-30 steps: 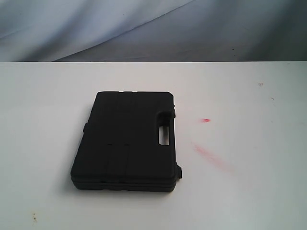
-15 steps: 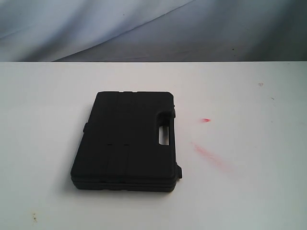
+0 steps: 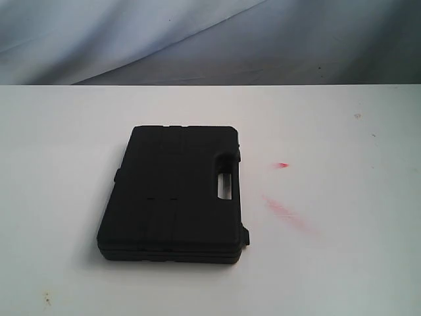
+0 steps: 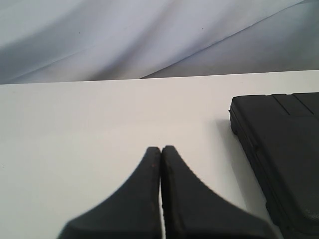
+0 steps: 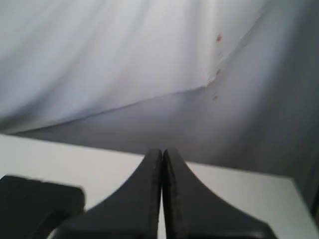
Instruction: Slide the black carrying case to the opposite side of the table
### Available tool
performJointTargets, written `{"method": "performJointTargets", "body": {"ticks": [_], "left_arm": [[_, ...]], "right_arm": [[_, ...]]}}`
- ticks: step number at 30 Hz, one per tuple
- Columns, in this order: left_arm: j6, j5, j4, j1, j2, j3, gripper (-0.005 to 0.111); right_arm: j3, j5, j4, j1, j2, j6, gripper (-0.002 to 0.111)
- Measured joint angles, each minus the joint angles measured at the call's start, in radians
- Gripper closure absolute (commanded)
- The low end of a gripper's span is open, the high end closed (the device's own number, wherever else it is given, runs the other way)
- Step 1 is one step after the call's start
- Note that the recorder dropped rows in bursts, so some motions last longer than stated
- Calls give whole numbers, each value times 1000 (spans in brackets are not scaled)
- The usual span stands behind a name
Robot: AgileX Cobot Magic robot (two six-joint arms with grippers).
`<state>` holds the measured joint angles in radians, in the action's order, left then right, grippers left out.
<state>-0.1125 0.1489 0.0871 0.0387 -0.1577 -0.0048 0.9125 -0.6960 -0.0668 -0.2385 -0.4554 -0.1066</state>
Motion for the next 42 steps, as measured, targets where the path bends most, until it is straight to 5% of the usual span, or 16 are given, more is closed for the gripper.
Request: {"method": "performJointTargets", "body": {"ticks": [16,21,29,42], "left_arm": [[0,0,0,0,0,0,107],[0,0,0,0,0,0,107],[0,0,0,0,0,0,107],[0,0,0,0,0,0,107]], "right_arm": [[421,-509,-326,-42,-750,-23,108],[421,-522,-138,-231,-936,124,108],[421,-417,-110,-413,-1213,233,108],[552,-299,-104,-439,-1443,291,108]]}}
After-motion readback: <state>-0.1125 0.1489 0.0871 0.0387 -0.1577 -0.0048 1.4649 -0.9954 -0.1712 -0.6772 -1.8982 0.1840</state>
